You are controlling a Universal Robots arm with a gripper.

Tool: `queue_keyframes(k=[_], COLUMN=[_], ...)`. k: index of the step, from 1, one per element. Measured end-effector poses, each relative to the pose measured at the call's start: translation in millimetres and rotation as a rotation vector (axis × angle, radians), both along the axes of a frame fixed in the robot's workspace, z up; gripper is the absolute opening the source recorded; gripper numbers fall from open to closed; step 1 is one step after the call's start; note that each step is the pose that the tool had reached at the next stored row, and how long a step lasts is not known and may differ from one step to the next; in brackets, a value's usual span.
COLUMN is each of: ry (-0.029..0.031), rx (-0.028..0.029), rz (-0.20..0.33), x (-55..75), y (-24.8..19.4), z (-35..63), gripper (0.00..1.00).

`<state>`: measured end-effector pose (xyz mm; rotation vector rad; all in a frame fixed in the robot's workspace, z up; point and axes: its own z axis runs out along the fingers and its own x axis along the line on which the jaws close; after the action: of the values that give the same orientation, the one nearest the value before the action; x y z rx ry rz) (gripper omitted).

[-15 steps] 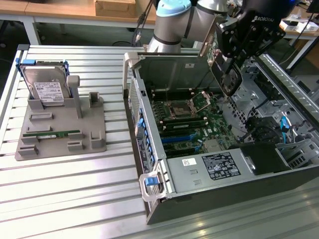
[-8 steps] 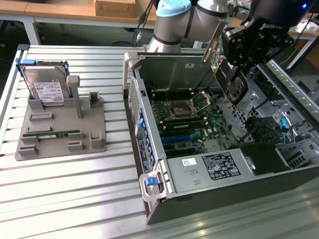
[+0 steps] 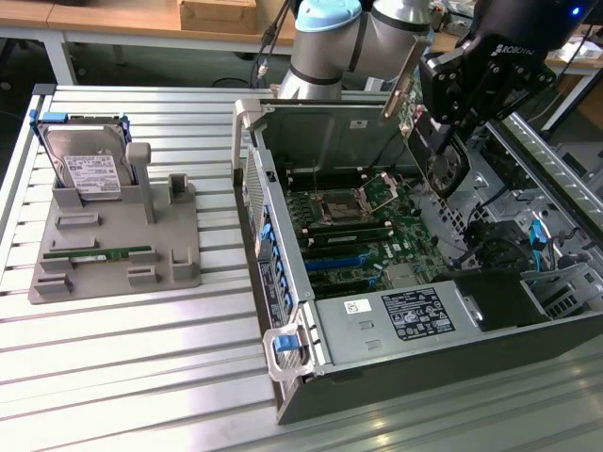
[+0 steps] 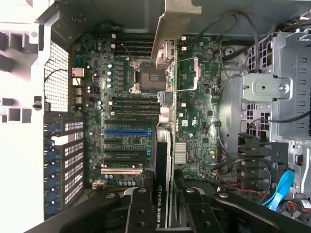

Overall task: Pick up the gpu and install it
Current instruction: 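Pick up the gpu and move the gpu toward the slot, then insert the gpu into the slot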

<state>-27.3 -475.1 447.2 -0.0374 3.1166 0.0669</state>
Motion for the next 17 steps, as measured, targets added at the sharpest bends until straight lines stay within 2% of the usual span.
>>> queue_keyframes(k=[5, 17], ry=[0.0000, 0.0000], rx=[0.0000, 0.0000], rz=[0.111, 0.265], x=[0.0, 0.0], y=[0.0, 0.0], z=[0.0, 0.0], gripper=[0.27, 0.27])
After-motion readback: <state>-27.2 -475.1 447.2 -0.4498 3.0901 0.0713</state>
